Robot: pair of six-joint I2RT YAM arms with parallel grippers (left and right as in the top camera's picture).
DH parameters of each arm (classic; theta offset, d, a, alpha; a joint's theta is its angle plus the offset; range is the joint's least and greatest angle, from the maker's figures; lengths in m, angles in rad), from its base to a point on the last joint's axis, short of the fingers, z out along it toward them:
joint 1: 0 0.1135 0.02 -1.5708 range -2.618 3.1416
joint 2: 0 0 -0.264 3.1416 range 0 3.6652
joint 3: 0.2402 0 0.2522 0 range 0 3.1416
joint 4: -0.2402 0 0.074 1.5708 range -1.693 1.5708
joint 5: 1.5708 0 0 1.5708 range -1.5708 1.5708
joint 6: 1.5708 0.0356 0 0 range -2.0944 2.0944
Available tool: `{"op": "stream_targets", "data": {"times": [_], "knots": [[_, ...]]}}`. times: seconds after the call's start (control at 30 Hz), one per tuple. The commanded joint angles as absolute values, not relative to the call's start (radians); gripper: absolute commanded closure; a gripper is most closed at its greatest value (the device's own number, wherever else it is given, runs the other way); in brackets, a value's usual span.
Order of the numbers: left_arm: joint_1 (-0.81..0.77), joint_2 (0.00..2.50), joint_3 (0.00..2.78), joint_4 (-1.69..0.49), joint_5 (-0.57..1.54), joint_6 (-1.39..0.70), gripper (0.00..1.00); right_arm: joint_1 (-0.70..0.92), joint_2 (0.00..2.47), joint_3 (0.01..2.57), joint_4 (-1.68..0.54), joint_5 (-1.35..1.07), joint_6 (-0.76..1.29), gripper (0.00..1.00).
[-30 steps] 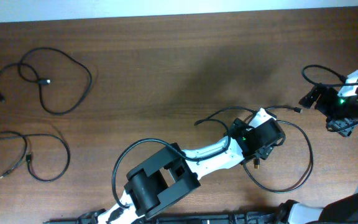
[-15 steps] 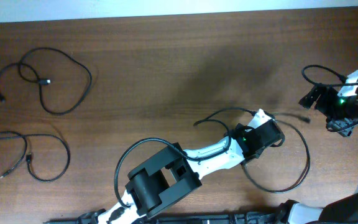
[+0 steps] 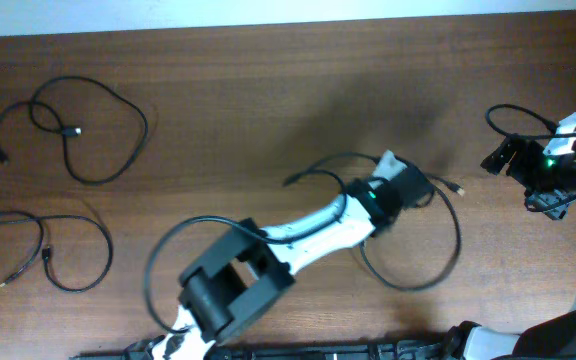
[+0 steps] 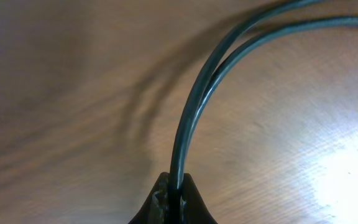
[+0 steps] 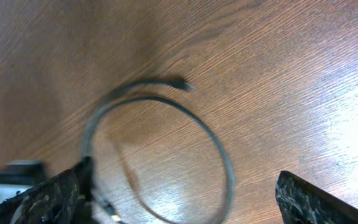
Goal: Untangle cables
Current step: 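Lift the grasped cable and carry it toward the upper left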
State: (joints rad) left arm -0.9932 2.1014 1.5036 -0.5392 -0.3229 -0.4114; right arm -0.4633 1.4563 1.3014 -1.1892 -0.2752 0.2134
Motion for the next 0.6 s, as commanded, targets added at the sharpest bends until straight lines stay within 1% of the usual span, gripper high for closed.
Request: {"op": "stream_targets", "data": {"times": [0.0,0.17,0.37,0.57], "knots": [[-0.898,1.973,1.505,-0.553,-0.345,-0.403,1.0,-0.464,1.46,1.306,-1.19,-0.277,0.218,0.01],[-0.733,1.893,1.507,-0.535,-0.393,-0.403,1.0,-0.464,1.46,1.306,-1.19,-0.277,0.218,0.01],[-0.517,1.884,1.506,-0.46,-0.393,-0.404,1.0,-0.464,1.46,1.306,-1.19,-0.277,0.218,0.01],[-0.35,1.891,1.506,-0.316,-0.385,-0.404,1.0,-0.464,1.46,1.306,-1.19,-0.277,0.218,0.01]]}}
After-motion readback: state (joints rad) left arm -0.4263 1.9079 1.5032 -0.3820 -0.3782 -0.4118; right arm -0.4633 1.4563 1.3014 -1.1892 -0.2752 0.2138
